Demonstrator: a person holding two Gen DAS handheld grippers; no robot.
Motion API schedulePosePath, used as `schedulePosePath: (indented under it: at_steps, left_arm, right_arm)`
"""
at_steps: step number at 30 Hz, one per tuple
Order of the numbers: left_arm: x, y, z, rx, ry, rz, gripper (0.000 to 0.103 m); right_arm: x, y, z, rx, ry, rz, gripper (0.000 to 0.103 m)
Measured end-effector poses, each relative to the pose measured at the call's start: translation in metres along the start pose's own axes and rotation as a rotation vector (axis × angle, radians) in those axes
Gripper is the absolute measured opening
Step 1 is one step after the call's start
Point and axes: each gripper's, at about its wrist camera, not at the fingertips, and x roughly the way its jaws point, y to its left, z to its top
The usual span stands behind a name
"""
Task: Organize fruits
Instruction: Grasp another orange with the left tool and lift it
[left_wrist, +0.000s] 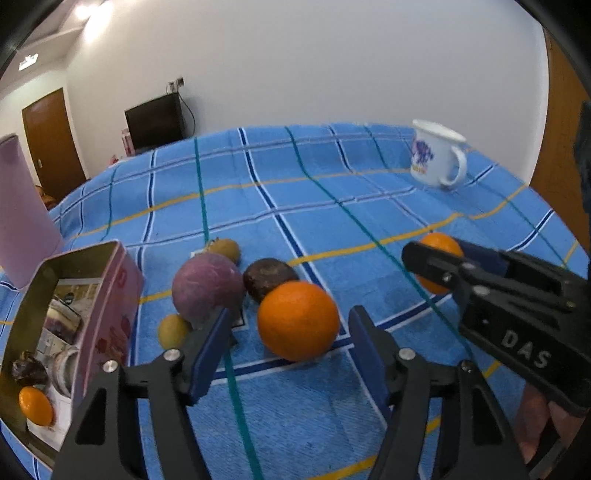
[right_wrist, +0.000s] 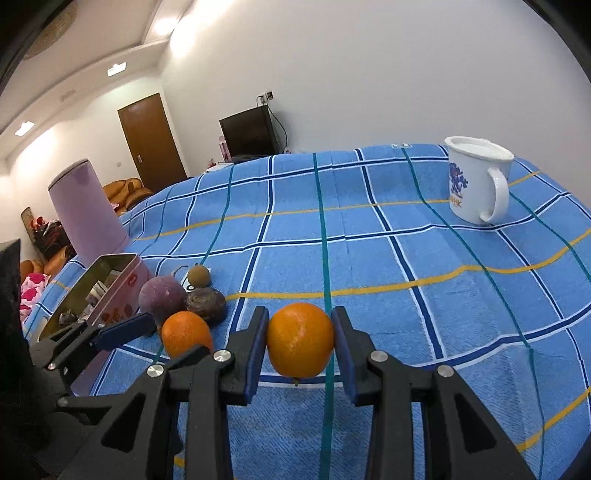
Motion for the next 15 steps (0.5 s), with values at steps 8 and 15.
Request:
schedulePosePath:
  at_steps: [8,15]
  left_arm:
    - [0.006,0.016,-0.001,-0.097,0.019,-0.076,0.050]
    - [-0.009,0.014,-0.002,-0.091,-0.056,-0.048,0.050]
  right_arm:
    - [-0.001,0.004,0.000,-0.021,-0.007,-0.002,0.037]
    - [-0.004,0.007,0.000,-0.034,-0.024,0.023,0.037]
